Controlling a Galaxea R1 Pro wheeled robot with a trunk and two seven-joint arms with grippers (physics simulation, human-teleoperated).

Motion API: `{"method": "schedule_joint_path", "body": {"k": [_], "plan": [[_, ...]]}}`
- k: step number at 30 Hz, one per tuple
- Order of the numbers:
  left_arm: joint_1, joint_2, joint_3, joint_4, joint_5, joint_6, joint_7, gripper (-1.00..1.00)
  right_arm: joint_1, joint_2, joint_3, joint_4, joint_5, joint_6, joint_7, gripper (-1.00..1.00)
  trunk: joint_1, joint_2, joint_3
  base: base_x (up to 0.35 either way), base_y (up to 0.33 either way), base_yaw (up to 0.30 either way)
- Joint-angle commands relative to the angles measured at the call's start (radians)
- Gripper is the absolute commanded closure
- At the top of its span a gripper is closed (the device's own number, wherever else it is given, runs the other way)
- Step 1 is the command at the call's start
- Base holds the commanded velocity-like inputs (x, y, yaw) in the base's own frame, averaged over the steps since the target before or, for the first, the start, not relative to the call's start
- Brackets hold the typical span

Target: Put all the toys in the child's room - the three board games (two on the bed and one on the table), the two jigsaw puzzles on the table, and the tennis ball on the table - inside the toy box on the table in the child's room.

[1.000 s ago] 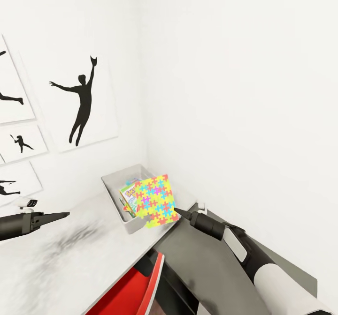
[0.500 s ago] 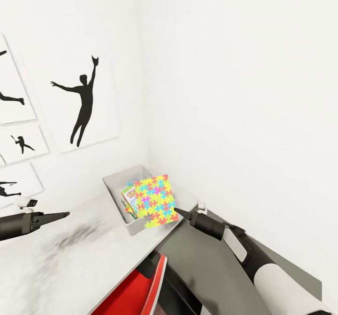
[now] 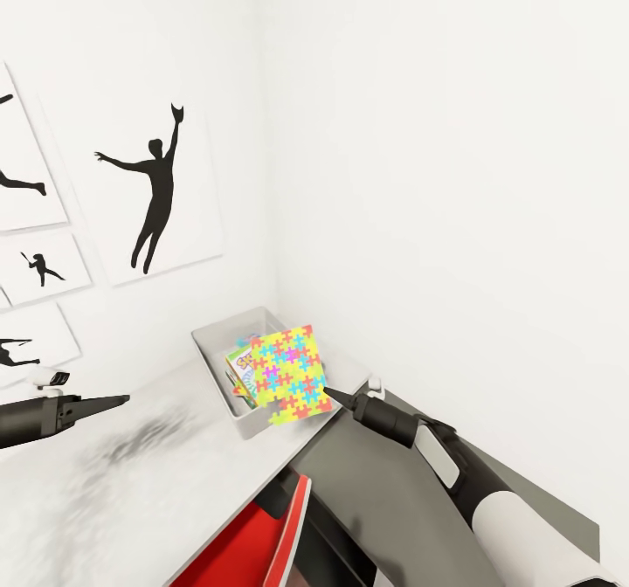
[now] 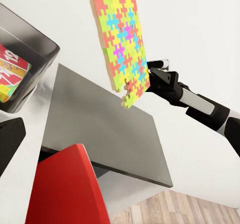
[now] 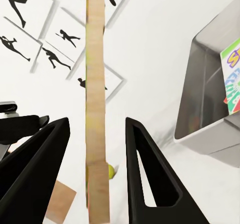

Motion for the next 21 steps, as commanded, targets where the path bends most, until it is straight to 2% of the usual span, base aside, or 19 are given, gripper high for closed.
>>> {"method": "schedule_joint_path", "body": {"k": [1, 15, 21], "plan": [[-0.001, 0.000, 0.000, 0.000, -0.001, 0.011, -0.004, -1.00, -0.001, -0.001, 0.005, 0.000, -0.011, 0.009, -0.001, 1.00, 0.001, -0.002, -0.002, 0.000, 0.000, 0.000], [-0.001, -0.003, -0.001, 0.000, -0.001, 0.011, -0.004, -1.00, -0.001, 0.014, 0.006, 0.000, -0.009, 0.017, -0.011, 1.00, 0.001, -0.002, -0.002, 0.000, 0.000, 0.000], [-0.001, -0.006, -0.002, 0.000, -0.003, 0.011, -0.004, -1.00, -0.015, 0.009, 0.001, 0.000, -0.011, 0.084, -0.046, 1.00, 0.001, -0.002, -0.002, 0.000, 0.000, 0.000]]}}
